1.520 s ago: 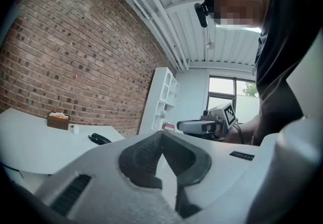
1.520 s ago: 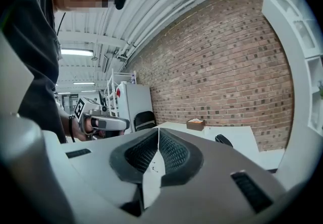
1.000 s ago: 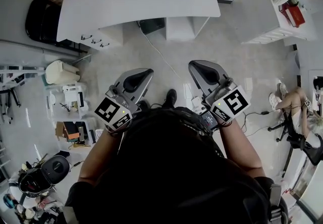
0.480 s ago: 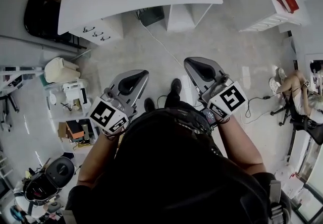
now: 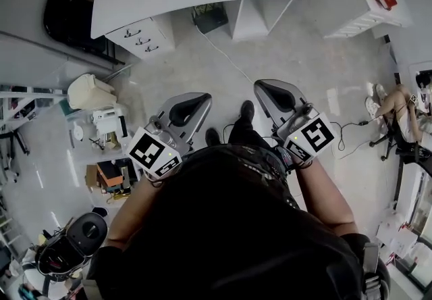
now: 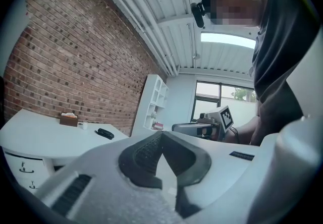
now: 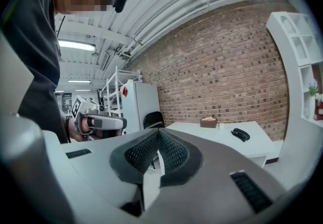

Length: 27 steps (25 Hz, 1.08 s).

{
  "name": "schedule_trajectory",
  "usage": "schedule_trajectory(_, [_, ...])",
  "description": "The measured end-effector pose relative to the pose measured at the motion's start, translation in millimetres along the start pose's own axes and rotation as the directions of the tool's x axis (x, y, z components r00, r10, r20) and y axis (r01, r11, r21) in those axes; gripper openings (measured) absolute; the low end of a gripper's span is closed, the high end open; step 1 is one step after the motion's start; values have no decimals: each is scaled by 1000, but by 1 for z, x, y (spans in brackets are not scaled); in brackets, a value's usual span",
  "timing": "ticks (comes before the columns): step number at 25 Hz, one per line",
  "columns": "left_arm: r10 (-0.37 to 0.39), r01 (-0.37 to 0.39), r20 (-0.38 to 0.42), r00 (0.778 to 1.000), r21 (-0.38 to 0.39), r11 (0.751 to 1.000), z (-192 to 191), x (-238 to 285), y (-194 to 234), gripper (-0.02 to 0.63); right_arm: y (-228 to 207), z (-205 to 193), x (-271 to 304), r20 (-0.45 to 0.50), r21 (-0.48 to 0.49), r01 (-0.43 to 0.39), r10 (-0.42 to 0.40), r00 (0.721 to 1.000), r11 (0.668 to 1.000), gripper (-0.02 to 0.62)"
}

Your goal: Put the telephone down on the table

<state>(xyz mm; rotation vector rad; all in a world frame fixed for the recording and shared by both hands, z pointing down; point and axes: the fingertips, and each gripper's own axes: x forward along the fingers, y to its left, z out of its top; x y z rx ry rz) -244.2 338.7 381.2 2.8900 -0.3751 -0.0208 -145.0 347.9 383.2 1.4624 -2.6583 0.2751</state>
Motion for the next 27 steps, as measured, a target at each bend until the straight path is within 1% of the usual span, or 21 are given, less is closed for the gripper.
schedule_trajectory(3, [-24,24,11,1000,14,1000,3,-10,-10,8,17,1,-5,12,-4,24,-24,1000,1000,15])
schedule_trajectory(5, [-28,27,14,1000,15,1000,4,-18,-10,8,25,2,-5,22,-5,39,-39,999,999,15])
schedule_trajectory(11, [-35,35,30,999,12,999,4,-28,-11,8,38,6,-2,31,-14,42,-42,999,999,15])
schedule_trajectory(16, [-47,46,40,998,20,999,7,-28,-18,8,40,8,-9,29,-23,46,-46,999,999,15])
schedule_trajectory(21, [-40,40,41,998,15,999,9,-29,-19,8,41,9,-11,28,-21,46,-46,999,999,15])
schedule_trajectory(27, [-39,39,35,999,6,999,2,-27,-21,8,39,4,-14,24,-15,47,-47,999,999,15])
